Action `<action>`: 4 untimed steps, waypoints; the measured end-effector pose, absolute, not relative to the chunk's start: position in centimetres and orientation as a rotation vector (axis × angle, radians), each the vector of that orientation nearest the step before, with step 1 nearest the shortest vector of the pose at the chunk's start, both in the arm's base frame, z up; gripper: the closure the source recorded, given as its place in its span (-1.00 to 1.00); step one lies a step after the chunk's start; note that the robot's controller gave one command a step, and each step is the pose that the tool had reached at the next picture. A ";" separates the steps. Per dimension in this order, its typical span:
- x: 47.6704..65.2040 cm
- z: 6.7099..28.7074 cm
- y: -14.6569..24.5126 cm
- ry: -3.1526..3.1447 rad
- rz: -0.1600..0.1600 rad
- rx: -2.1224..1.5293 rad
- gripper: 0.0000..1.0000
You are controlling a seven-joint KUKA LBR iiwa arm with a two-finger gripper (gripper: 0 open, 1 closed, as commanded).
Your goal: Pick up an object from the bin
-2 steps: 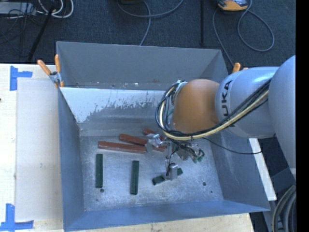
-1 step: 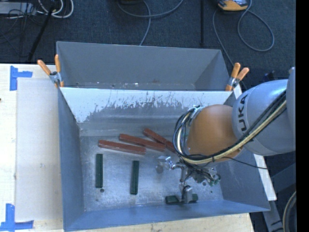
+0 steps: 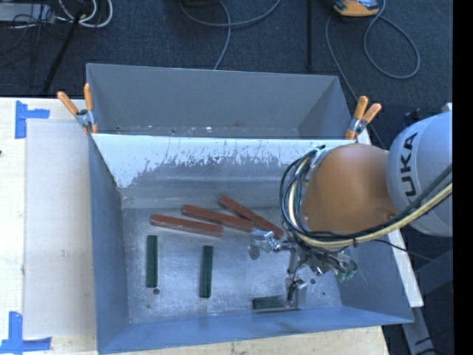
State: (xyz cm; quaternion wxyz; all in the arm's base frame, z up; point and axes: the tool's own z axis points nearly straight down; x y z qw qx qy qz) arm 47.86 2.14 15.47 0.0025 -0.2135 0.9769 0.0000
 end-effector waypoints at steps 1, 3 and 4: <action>48.0 7.1 2.0 3.022 -0.005 -0.757 -1.00; 47.4 7.2 2.0 3.045 -0.001 -0.765 -1.00; 47.2 7.6 -0.6 3.074 0.001 -0.644 -1.00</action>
Offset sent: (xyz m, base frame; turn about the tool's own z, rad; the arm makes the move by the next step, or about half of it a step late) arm -0.0058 -0.0019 -0.0847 -0.0633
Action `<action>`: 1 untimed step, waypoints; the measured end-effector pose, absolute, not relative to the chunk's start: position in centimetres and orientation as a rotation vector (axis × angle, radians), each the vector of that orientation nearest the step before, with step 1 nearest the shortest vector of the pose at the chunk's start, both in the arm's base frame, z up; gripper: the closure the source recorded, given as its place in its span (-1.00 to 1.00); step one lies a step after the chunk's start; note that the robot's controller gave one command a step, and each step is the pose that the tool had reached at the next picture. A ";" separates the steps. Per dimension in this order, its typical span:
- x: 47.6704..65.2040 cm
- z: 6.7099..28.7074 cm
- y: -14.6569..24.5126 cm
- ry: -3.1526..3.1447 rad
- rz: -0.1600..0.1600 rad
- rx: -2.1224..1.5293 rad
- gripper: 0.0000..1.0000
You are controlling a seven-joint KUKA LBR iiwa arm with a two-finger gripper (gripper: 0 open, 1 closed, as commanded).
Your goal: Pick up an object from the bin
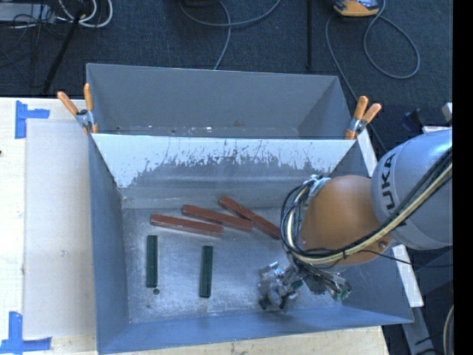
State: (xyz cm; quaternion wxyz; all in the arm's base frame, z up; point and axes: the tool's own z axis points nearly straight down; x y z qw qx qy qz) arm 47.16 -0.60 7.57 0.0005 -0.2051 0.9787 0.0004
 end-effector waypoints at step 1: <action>47.2 7.6 -0.6 3.073 0.001 -0.647 1.00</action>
Offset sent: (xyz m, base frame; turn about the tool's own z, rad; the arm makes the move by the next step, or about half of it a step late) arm 0.0000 0.0000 0.0000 0.0000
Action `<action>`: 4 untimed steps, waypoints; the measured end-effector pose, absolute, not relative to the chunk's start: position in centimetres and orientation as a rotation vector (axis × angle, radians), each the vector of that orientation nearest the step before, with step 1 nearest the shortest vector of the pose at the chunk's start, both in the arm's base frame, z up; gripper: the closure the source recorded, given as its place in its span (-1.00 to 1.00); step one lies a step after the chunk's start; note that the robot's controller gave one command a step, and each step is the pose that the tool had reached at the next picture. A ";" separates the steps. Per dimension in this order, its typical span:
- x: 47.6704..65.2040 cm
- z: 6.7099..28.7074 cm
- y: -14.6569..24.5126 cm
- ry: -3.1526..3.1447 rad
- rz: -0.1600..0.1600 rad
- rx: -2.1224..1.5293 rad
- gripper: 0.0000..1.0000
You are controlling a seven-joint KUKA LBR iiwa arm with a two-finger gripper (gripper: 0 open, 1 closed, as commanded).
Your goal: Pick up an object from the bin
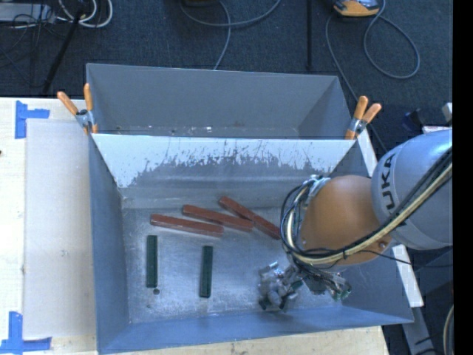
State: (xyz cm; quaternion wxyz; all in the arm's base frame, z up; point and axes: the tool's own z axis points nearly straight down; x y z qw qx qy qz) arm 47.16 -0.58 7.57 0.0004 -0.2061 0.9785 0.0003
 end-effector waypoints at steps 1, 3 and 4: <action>48.1 14.5 -0.9 3.064 -0.002 -0.662 1.00; 48.0 7.0 -4.4 3.056 -0.005 -0.628 -1.00; 47.5 7.0 -4.3 3.072 0.000 -0.637 1.00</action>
Offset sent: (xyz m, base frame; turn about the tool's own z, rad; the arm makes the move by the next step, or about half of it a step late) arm 0.0077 -0.0038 0.0662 -0.0124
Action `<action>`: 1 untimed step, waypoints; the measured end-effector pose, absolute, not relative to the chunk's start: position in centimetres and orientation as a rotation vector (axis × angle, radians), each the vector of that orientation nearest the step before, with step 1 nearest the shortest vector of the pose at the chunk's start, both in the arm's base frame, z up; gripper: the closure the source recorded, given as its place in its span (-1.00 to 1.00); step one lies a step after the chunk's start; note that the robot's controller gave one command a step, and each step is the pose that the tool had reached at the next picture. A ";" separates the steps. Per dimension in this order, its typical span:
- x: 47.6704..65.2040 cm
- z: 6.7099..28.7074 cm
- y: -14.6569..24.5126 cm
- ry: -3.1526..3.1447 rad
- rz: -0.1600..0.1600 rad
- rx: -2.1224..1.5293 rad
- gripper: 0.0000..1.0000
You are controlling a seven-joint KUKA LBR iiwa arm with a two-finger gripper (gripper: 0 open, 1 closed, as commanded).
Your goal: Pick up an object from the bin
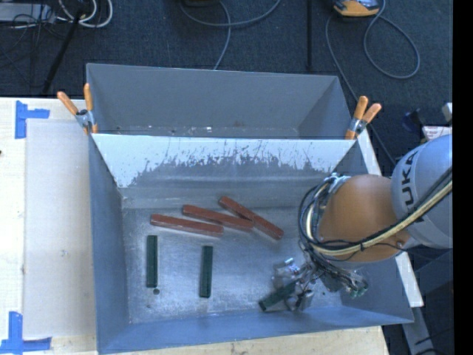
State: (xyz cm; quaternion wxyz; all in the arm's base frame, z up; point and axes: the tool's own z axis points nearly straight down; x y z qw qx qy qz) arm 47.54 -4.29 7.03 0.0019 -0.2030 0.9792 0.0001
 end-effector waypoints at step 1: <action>51.9 20.4 -6.5 3.040 -0.005 -0.754 1.00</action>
Offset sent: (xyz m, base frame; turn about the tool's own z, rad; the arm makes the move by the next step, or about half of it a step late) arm 0.0403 -0.0215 0.1299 -0.0798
